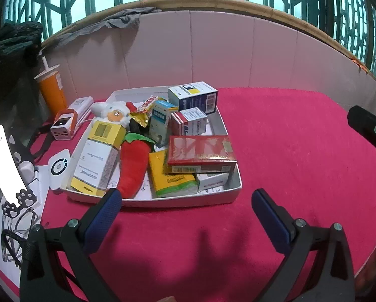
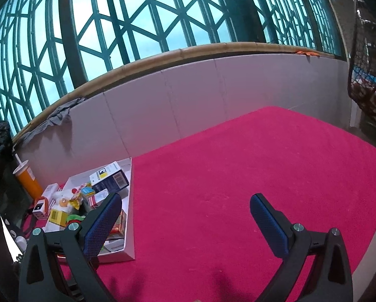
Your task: Organize objects
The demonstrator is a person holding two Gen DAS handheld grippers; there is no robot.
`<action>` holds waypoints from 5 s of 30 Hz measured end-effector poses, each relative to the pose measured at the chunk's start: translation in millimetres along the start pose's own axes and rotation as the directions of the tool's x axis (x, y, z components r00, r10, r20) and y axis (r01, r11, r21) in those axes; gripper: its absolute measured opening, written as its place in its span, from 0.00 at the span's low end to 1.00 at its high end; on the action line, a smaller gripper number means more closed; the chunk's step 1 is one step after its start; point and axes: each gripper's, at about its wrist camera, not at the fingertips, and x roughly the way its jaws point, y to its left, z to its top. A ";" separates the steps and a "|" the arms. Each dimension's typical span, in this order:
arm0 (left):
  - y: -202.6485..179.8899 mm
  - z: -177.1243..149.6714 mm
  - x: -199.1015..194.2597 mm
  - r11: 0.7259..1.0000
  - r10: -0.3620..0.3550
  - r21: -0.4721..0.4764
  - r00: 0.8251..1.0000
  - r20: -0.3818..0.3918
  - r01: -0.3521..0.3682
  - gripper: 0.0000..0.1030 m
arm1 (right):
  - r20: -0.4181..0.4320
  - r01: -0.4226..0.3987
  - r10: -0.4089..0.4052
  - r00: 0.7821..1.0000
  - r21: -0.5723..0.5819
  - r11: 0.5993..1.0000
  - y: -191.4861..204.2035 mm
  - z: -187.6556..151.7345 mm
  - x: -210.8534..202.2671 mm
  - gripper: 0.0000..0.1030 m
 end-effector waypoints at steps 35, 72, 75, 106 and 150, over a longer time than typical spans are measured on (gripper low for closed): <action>-225.5 -36.8 51.9 0.563 -0.491 0.548 0.784 -0.379 0.618 1.00 | 0.081 0.328 -0.373 0.924 0.334 0.884 -167.4 42.7 -38.0 1.00; -244.3 -48.9 54.7 0.448 -0.569 0.596 0.727 -0.385 0.667 1.00 | -0.007 0.286 -0.315 0.949 0.443 0.850 -205.7 40.8 -35.3 1.00; -245.0 -48.8 55.6 0.449 -0.568 0.595 0.727 -0.385 0.666 1.00 | -0.024 0.292 -0.316 0.948 0.451 0.843 -208.5 40.7 -32.8 1.00; -248.8 -50.0 53.2 0.452 -0.567 0.596 0.729 -0.382 0.664 1.00 | -0.080 0.367 -0.384 0.920 0.518 0.773 -262.8 26.9 -33.7 1.00; -252.0 -51.1 54.0 0.449 -0.569 0.595 0.727 -0.385 0.667 1.00 | -0.061 0.301 -0.301 0.952 0.389 0.871 -192.1 32.7 -21.2 1.00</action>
